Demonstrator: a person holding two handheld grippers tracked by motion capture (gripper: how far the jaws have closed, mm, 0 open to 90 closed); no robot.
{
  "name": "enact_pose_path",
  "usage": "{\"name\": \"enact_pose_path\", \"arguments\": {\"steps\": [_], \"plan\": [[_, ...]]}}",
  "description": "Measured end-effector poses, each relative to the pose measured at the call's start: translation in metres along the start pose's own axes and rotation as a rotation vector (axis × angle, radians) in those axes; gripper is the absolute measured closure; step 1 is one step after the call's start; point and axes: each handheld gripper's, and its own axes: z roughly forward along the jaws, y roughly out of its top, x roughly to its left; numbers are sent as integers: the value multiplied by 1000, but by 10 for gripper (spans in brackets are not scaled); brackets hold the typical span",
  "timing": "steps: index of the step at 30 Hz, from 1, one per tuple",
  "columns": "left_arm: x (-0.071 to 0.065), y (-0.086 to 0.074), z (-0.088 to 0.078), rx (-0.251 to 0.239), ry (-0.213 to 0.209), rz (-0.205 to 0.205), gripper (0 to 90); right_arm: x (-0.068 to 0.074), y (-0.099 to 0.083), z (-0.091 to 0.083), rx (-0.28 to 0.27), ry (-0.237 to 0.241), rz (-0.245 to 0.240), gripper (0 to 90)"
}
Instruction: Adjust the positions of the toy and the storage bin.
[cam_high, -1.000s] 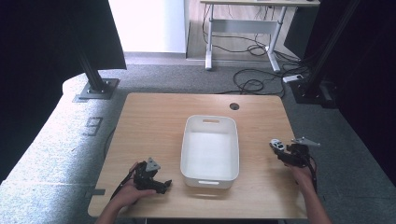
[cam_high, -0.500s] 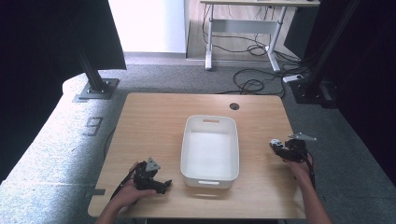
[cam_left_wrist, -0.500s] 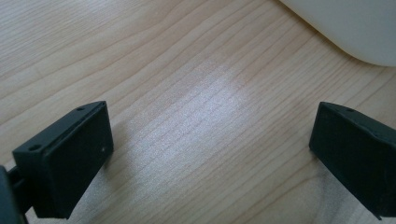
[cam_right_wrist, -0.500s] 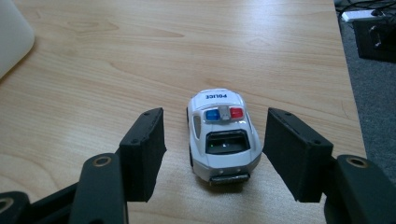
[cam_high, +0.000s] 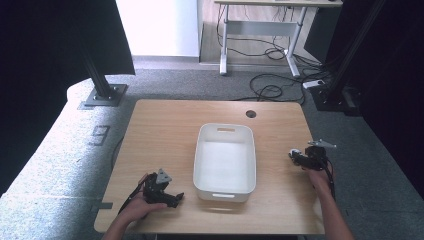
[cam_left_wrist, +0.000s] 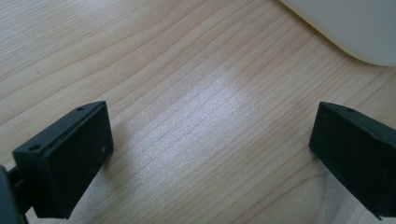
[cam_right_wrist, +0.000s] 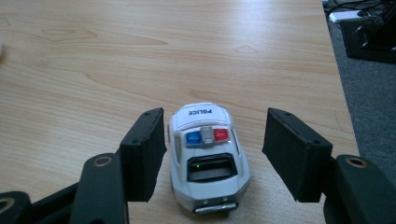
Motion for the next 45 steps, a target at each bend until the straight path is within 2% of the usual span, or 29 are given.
{"name": "enact_pose_path", "arguments": {"steps": [5,9,21,35,45], "plan": [[0,0,0,1,-1,0,0,-4,-2,6,16,9,13,376],[0,0,0,1,0,0,0,0,-3,9,19,16,-12,376],[0,0,0,1,2,-2,0,1,-6,15,54,4,-28,387],[0,0,0,1,2,-3,0,3,-6,16,59,14,-40,475],[0,0,0,1,3,-3,0,0,-5,14,72,33,3,495]]}}
